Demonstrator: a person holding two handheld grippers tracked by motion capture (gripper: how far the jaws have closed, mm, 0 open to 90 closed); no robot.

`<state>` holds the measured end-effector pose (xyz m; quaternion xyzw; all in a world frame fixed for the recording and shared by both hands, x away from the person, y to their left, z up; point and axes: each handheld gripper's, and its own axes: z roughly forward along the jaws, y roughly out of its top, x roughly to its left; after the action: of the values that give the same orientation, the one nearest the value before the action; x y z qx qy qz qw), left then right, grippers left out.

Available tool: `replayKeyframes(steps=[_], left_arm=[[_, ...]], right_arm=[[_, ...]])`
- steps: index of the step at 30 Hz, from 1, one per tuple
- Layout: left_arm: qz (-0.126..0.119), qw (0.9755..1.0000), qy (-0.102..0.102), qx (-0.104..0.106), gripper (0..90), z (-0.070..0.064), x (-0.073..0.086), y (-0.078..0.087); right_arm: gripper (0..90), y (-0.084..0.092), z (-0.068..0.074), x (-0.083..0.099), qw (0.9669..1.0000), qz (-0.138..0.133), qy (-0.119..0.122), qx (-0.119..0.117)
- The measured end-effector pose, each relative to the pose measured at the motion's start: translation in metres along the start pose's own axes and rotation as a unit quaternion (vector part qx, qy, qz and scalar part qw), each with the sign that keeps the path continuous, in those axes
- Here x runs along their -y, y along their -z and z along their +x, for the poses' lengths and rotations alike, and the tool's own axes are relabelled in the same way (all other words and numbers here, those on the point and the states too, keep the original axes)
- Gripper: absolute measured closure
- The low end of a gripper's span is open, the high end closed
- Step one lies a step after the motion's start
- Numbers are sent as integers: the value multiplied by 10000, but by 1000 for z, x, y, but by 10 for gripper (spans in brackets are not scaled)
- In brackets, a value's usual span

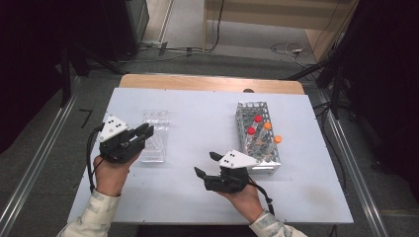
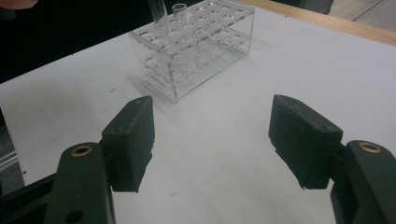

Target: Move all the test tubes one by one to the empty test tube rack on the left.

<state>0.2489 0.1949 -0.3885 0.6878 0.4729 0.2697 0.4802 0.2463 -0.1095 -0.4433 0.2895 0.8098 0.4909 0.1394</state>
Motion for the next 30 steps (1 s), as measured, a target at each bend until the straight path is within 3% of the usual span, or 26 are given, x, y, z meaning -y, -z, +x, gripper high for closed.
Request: replayKeyframes(steps=[5,13,22,30], left_arm=[[38,10000,-54,-32,768,-3,2,-3],[206,9991,-322,-197,766,-10,10,-10],[441,9981,-353,-252,762,-11,22,-21],[484,9979,-349,-233,754,-11,24,-22]], right_arm=[[301,0,0,0,10000,3,1,-4],[301,0,0,0,10000,28,9,-8],[302,0,-1,1,10000,43,18,1],[303,0,-1,2,10000,60,21,-1]])
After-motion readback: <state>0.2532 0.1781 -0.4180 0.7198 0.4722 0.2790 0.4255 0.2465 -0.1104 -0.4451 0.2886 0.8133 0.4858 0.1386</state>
